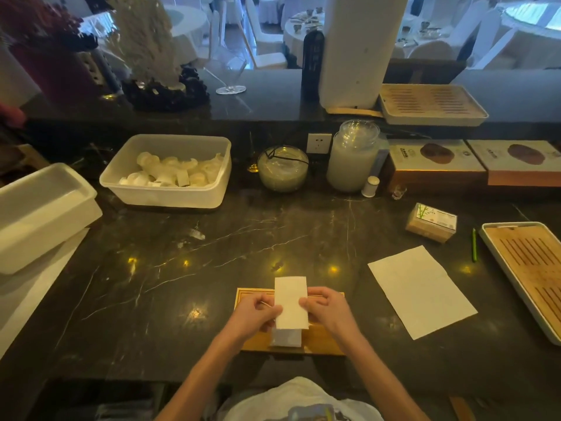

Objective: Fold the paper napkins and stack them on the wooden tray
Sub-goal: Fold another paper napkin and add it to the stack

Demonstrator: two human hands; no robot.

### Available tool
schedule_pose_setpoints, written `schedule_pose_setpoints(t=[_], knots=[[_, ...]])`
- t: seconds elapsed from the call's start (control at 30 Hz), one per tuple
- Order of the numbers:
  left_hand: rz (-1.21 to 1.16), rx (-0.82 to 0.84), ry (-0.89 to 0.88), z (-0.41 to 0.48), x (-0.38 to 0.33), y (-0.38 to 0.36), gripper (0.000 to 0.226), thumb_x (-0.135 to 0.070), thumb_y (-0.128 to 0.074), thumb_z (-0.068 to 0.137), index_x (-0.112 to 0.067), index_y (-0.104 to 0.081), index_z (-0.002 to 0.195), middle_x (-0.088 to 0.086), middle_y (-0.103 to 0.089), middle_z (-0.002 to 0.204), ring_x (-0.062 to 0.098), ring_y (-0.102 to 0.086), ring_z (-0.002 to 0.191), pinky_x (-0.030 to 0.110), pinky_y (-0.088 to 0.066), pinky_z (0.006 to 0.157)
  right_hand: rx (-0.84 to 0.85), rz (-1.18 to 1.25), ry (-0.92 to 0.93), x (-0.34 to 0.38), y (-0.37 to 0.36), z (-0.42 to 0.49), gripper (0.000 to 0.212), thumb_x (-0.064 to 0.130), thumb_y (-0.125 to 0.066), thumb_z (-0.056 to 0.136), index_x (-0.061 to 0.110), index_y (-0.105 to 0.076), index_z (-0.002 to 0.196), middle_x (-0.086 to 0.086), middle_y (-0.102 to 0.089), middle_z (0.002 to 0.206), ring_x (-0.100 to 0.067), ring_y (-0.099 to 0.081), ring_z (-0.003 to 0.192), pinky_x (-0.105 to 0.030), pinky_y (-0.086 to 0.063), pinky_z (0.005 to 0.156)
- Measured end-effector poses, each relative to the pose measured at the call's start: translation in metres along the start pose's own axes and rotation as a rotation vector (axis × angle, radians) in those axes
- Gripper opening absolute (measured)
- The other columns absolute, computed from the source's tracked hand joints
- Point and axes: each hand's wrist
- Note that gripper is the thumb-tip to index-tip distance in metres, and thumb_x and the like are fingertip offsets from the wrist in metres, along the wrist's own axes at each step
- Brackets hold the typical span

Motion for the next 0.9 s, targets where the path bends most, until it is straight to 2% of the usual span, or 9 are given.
schedule_pose_setpoints(t=[0.17,0.3,0.47,0.53,0.63,0.67,0.73,0.83,0.9], knots=[[-0.026,-0.017,0.066,0.001,0.027,-0.012,0.016,-0.016,-0.072,0.092,-0.009,-0.06,0.099,0.005,-0.069,0.077,0.012,-0.063,0.062,0.022,-0.052,0.057,-0.066,-0.148,-0.037,-0.029,-0.017,0.007,0.029,0.017,-0.073,0.091,0.013,-0.065,0.119,-0.007,-0.072,0.112,-0.02,-0.069,0.102,-0.038,-0.063,0.082],[-0.034,-0.052,0.075,0.005,0.034,-0.018,0.018,-0.016,-0.071,0.093,-0.008,-0.058,0.103,0.008,-0.067,0.081,0.016,-0.062,0.067,0.026,-0.05,0.059,-0.094,-0.186,-0.044,-0.034,-0.021,0.01,0.026,0.017,-0.073,0.091,0.014,-0.064,0.116,-0.007,-0.071,0.106,-0.019,-0.069,0.098,-0.032,-0.062,0.076],[0.021,-0.1,0.096,0.01,0.041,-0.022,0.011,-0.025,-0.065,0.097,-0.018,-0.057,0.096,0.006,-0.067,0.102,0.019,-0.067,0.093,0.021,-0.052,0.063,-0.08,-0.193,-0.053,-0.041,-0.025,0.01,0.028,0.019,-0.07,0.093,0.015,-0.061,0.12,-0.007,-0.071,0.107,-0.016,-0.069,0.094,-0.021,-0.06,0.066],[0.058,-0.132,0.097,0.011,0.043,-0.022,0.013,-0.029,-0.061,0.099,-0.017,-0.057,0.094,0.003,-0.064,0.098,0.016,-0.063,0.089,0.022,-0.05,0.065,-0.063,-0.171,-0.055,-0.044,-0.027,0.01,0.03,0.022,-0.066,0.096,0.016,-0.059,0.125,-0.005,-0.069,0.114,-0.017,-0.069,0.1,-0.022,-0.061,0.069],[0.079,-0.239,0.068,0.011,0.042,-0.022,0.018,-0.03,-0.052,0.102,-0.016,-0.054,0.091,0.002,-0.058,0.09,0.014,-0.052,0.078,0.031,-0.044,0.07,-0.052,-0.122,-0.08,-0.046,-0.026,0.007,0.033,0.029,-0.054,0.102,0.017,-0.057,0.132,-0.002,-0.065,0.125,-0.018,-0.064,0.11,-0.029,-0.061,0.082],[0.06,-0.253,0.057,0.01,0.04,-0.022,0.016,-0.029,-0.05,0.103,-0.015,-0.054,0.096,0.004,-0.059,0.095,0.015,-0.052,0.081,0.032,-0.044,0.073,-0.048,-0.103,-0.089,-0.046,-0.026,0.005,0.031,0.031,-0.05,0.104,0.019,-0.06,0.13,0.0,-0.066,0.124,-0.018,-0.064,0.111,-0.032,-0.06,0.087],[0.01,-0.214,0.054,0.009,0.037,-0.024,0.021,-0.028,-0.045,0.105,-0.013,-0.054,0.118,0.008,-0.061,0.121,0.016,-0.056,0.099,0.029,-0.044,0.085,-0.007,-0.032,-0.121,-0.046,-0.025,0.0,0.028,0.038,-0.041,0.106,0.027,-0.063,0.119,0.005,-0.068,0.117,-0.016,-0.063,0.112,-0.035,-0.055,0.095],[-0.088,-0.084,0.091,0.003,0.033,-0.032,0.049,-0.031,-0.038,0.108,-0.015,-0.029,0.153,0.005,-0.036,0.157,0.023,-0.038,0.142,0.03,-0.035,0.105,0.111,0.173,-0.242,-0.045,-0.031,-0.008,0.039,0.052,-0.028,0.105,0.034,-0.056,0.126,0.005,-0.065,0.125,-0.016,-0.059,0.119,-0.042,-0.045,0.108],[-0.159,-0.027,0.104,0.0,0.032,-0.039,0.055,-0.031,-0.037,0.109,-0.017,-0.017,0.159,0.004,-0.025,0.165,0.022,-0.029,0.149,0.032,-0.031,0.113,0.154,0.305,-0.291,-0.043,-0.036,-0.01,0.043,0.056,-0.023,0.104,0.036,-0.056,0.125,0.005,-0.068,0.123,-0.015,-0.063,0.116,-0.04,-0.045,0.107]])
Point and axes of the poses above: each hand's wrist, its own z-axis towards the middle knuckle, its own y-axis out of the back of the hand, x = y × z
